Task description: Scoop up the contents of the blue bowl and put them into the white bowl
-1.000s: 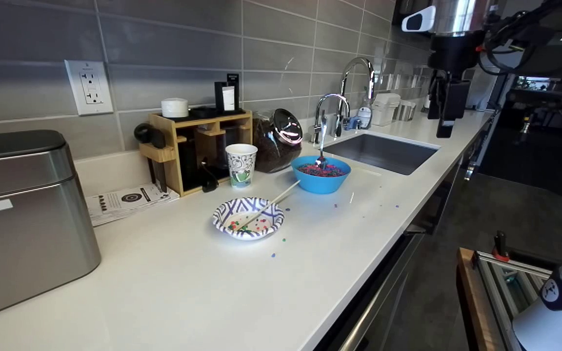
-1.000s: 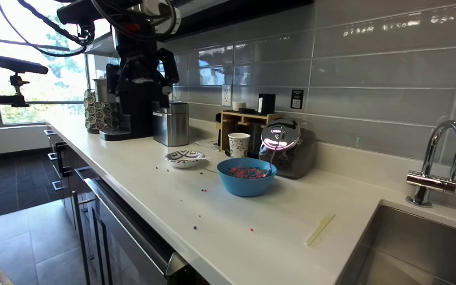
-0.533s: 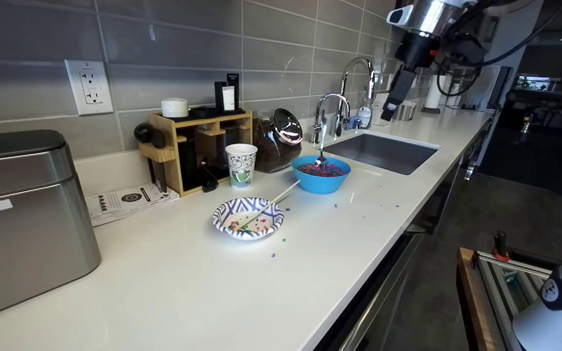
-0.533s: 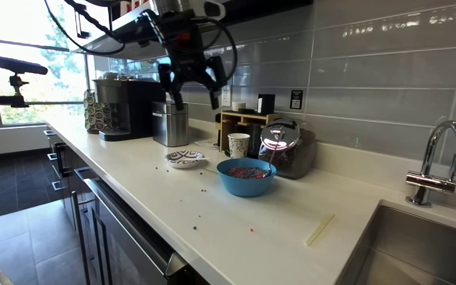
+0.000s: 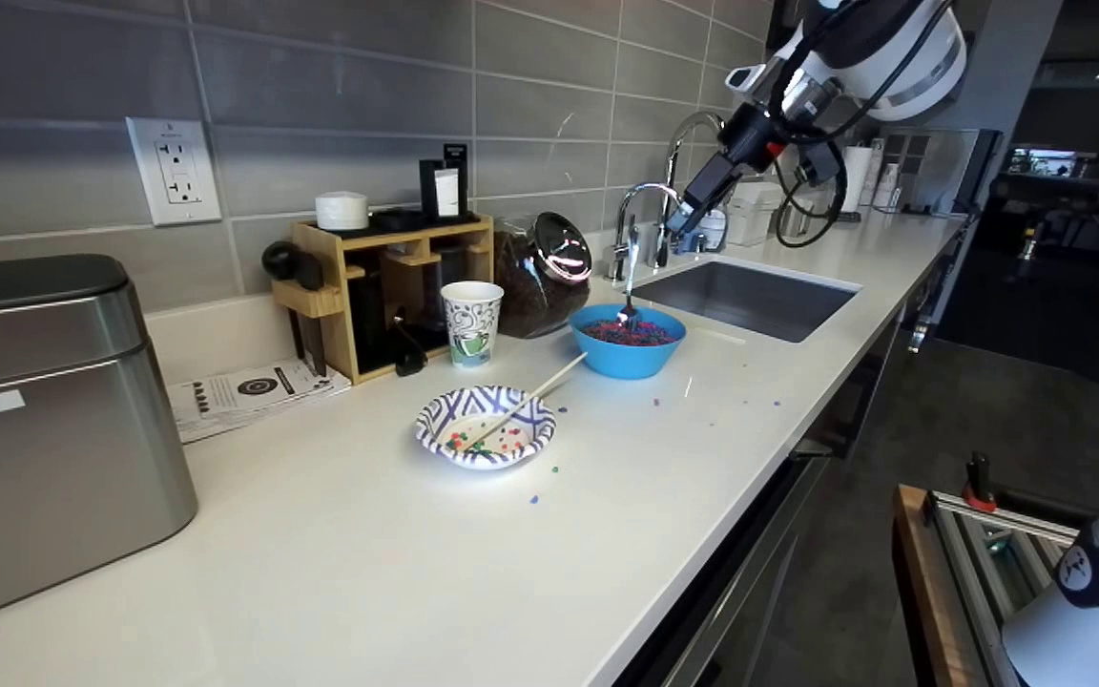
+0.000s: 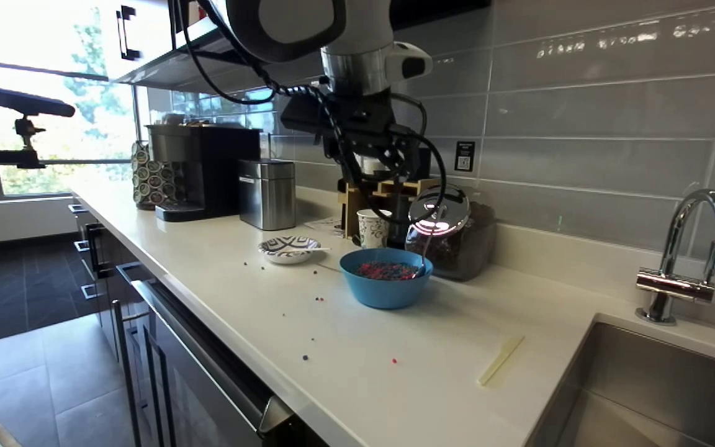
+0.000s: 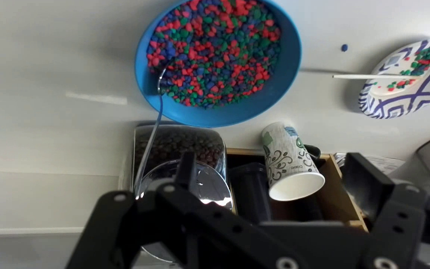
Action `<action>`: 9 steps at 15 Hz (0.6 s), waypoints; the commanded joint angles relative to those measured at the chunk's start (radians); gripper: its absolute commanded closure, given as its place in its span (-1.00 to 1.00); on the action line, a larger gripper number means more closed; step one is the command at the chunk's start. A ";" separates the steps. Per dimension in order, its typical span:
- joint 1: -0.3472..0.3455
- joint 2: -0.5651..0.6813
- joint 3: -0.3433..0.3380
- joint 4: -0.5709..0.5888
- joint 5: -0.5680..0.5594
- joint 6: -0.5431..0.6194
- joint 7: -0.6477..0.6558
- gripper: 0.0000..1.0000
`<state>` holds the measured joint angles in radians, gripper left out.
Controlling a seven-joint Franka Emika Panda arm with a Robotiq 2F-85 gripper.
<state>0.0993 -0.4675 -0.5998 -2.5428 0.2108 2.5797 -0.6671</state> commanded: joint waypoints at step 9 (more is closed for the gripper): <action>0.059 0.229 -0.087 0.098 0.213 0.014 -0.101 -1.00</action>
<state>0.1587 -0.2383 -0.6869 -2.4447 0.4234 2.5935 -0.7677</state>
